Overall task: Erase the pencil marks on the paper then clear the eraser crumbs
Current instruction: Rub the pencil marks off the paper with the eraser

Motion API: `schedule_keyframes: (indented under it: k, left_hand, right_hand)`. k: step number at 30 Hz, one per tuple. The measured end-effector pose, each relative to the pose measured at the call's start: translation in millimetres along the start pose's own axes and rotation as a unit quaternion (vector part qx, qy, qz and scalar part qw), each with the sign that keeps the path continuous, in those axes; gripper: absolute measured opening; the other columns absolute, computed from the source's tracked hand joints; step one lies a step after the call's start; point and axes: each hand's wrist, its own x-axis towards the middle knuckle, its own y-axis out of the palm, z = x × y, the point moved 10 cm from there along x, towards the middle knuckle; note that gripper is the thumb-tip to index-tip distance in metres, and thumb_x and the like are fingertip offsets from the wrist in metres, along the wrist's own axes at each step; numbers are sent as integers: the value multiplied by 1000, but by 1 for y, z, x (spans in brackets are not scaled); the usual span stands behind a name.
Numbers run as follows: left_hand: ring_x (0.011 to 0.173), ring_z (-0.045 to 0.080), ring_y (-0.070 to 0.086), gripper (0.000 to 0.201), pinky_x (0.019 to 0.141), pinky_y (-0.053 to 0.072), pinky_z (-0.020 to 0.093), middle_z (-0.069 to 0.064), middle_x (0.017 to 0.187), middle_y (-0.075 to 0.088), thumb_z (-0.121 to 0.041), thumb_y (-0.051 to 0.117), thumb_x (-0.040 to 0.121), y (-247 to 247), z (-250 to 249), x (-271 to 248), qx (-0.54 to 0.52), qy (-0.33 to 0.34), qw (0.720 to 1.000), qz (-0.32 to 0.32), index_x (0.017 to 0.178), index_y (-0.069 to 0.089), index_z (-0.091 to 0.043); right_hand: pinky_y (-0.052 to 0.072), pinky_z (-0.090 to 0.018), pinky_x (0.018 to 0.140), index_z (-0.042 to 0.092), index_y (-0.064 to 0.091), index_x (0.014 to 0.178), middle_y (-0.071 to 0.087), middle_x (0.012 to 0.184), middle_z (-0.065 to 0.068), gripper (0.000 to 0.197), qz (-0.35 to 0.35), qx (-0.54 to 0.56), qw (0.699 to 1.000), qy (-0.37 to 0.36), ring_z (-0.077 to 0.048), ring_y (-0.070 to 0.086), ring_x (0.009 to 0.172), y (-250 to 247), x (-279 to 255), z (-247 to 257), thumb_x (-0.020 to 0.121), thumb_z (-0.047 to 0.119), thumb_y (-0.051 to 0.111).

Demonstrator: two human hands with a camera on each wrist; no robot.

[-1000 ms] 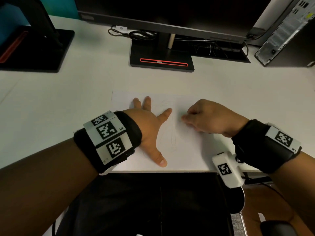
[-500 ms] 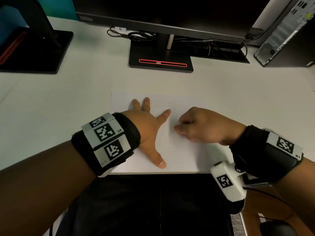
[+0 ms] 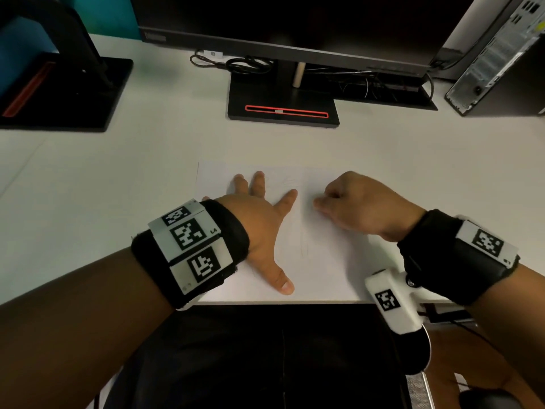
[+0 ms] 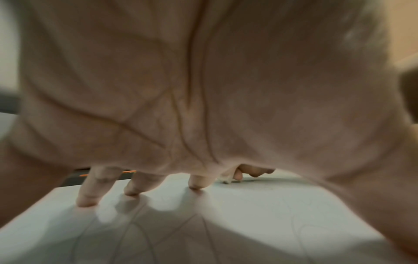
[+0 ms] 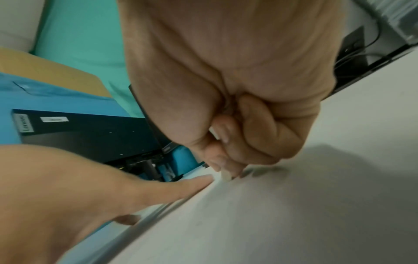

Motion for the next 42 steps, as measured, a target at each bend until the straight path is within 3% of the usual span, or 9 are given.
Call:
schedule_keyframes:
  k: [5,11,16,20,24,28,32,36,42]
  left_hand:
    - [146,44,-32,155,114,24,71,12,155,-45,-85,77,52,1,-1,1,0,1,1000,2,146,-39,-43]
    - [146,45,-31,154,114,23,71,13,156,-45,-84,77,53,1,-1,1,-2,3,1000,2,146,-38,-42]
    - [146,44,-31,154,114,22,71,13,157,-43,-84,77,53,0,-1,0,-4,7,1000,-1,148,-36,-42]
    - [146,45,-31,154,113,23,72,13,156,-44,-85,77,52,0,0,2,-5,7,1000,-1,147,-37,-42]
    - [147,45,-31,155,113,24,73,13,157,-43,-85,77,51,1,0,2,-6,7,1000,-3,148,-35,-43]
    - [146,45,-31,155,113,23,73,13,156,-44,-85,78,50,1,1,2,-6,6,1000,-3,148,-36,-43]
    - [146,45,-31,156,113,22,73,13,156,-44,-85,78,50,1,0,3,-5,6,1000,-1,148,-36,-42]
    - [146,46,-31,156,113,23,73,14,155,-45,-85,77,51,1,0,3,-2,3,1000,2,147,-37,-42]
    - [146,45,-31,156,114,23,72,13,156,-44,-85,77,51,1,0,3,-3,3,1000,1,147,-37,-41]
  right_hand:
    - [34,-25,44,-6,56,67,49,56,-10,43,20,27,999,17,-21,41,47,2,5,-6,94,27,57]
    - [37,-26,46,1,58,65,50,56,-8,38,74,28,997,-1,-20,42,48,18,0,6,94,26,57]
    - [36,-28,49,-8,55,70,50,58,-10,41,5,31,999,25,-21,42,49,-2,9,-5,93,25,57]
    - [35,-25,45,5,58,63,49,56,-9,36,82,58,995,11,-20,41,50,18,5,5,94,24,59]
    - [36,-25,45,-8,58,71,52,58,-12,40,4,40,999,35,-21,45,48,-4,15,-6,94,25,57]
    - [34,-25,44,4,58,64,48,57,-9,36,88,53,995,12,-21,40,50,18,9,6,94,25,59]
    - [37,-28,48,-8,58,71,53,59,-12,41,10,32,999,30,-22,45,52,-4,17,-4,94,27,57]
    - [35,-27,45,7,57,62,49,57,-8,37,96,49,994,4,-21,41,51,19,10,7,94,27,59]
    - [36,-26,45,-8,57,71,50,58,-10,40,37,20,999,3,-21,41,49,3,18,5,94,25,57]
